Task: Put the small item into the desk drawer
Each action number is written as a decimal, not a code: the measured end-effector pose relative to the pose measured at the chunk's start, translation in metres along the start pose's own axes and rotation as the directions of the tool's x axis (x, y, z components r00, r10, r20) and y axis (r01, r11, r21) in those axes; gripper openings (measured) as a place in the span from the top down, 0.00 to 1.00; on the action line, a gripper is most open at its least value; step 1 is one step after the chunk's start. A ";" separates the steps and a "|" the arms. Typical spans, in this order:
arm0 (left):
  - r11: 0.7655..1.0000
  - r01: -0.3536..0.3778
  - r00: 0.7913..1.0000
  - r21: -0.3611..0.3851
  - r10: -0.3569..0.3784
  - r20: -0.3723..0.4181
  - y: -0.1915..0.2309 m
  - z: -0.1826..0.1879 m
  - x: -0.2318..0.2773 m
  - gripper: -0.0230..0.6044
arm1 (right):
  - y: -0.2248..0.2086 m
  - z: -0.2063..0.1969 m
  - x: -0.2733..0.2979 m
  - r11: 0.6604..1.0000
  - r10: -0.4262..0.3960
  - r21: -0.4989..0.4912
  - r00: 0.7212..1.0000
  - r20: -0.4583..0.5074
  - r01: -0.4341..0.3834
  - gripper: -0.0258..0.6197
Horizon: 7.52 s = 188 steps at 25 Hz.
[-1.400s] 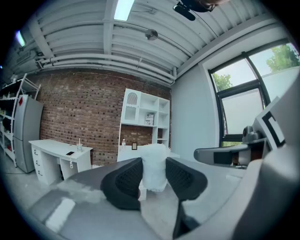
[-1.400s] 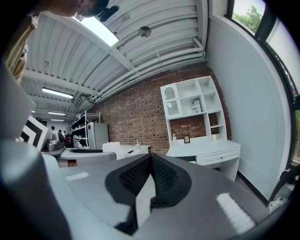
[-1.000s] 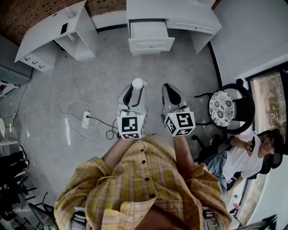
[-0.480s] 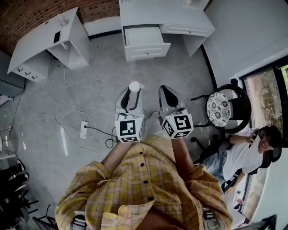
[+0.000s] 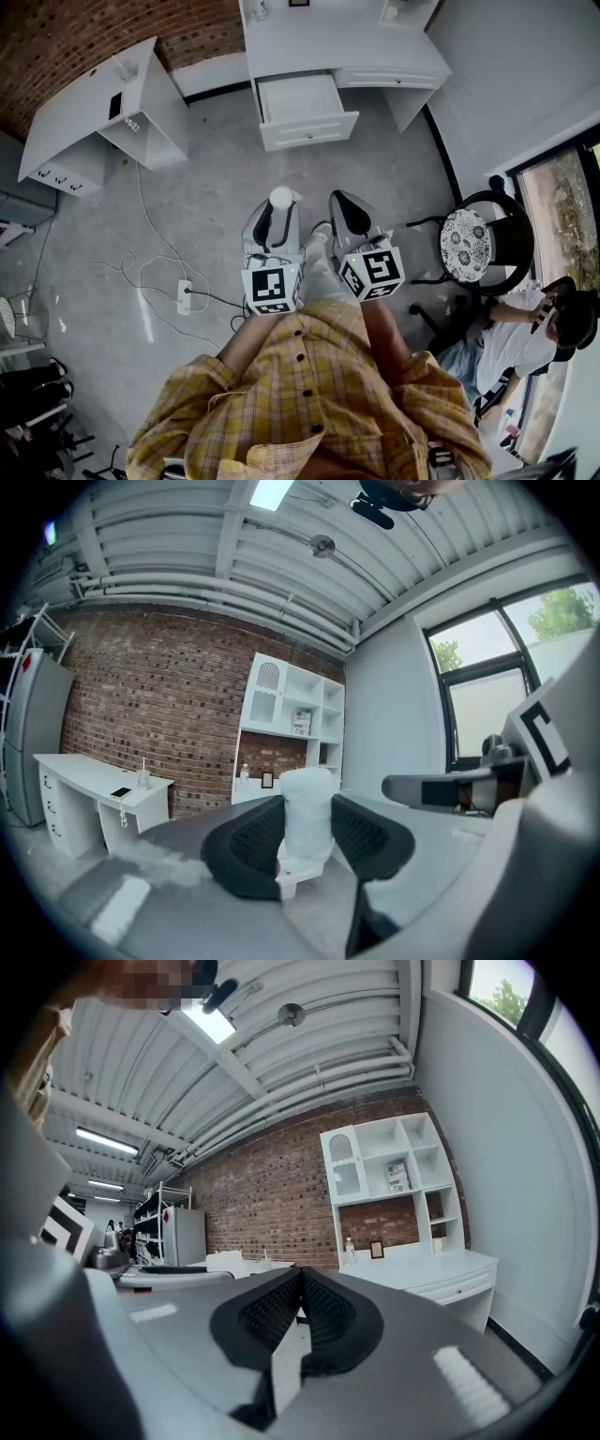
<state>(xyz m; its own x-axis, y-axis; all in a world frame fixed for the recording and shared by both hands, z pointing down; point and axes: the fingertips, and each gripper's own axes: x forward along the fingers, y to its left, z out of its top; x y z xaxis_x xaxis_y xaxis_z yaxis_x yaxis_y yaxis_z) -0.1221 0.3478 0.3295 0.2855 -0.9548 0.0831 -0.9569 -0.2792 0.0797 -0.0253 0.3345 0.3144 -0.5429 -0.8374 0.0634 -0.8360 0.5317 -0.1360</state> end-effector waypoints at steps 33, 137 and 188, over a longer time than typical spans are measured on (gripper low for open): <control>1.000 -0.019 0.981 0.019 0.023 -0.191 0.058 -0.020 0.368 0.70 | -0.243 0.000 0.277 0.995 0.030 0.096 0.995 -0.092 -0.021 0.96; 0.897 -0.278 0.410 -0.345 -0.214 -0.887 0.166 -0.427 0.590 0.70 | -0.334 -0.220 0.429 0.931 -0.108 0.234 0.822 -0.558 0.281 0.96; 0.904 -0.240 0.654 -0.354 -0.119 -0.747 0.144 -0.270 0.549 0.69 | -0.305 -0.131 0.361 0.954 -0.073 0.235 0.907 -0.415 0.184 0.96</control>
<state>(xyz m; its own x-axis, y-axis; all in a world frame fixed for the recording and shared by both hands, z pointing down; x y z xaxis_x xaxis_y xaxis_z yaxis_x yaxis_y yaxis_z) -0.0885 -0.1885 0.6542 0.3401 -0.5153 0.7866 -0.9147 0.0130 0.4040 0.0237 -0.1132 0.5087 -0.4651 -0.7456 0.4772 -0.8788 0.3238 -0.3506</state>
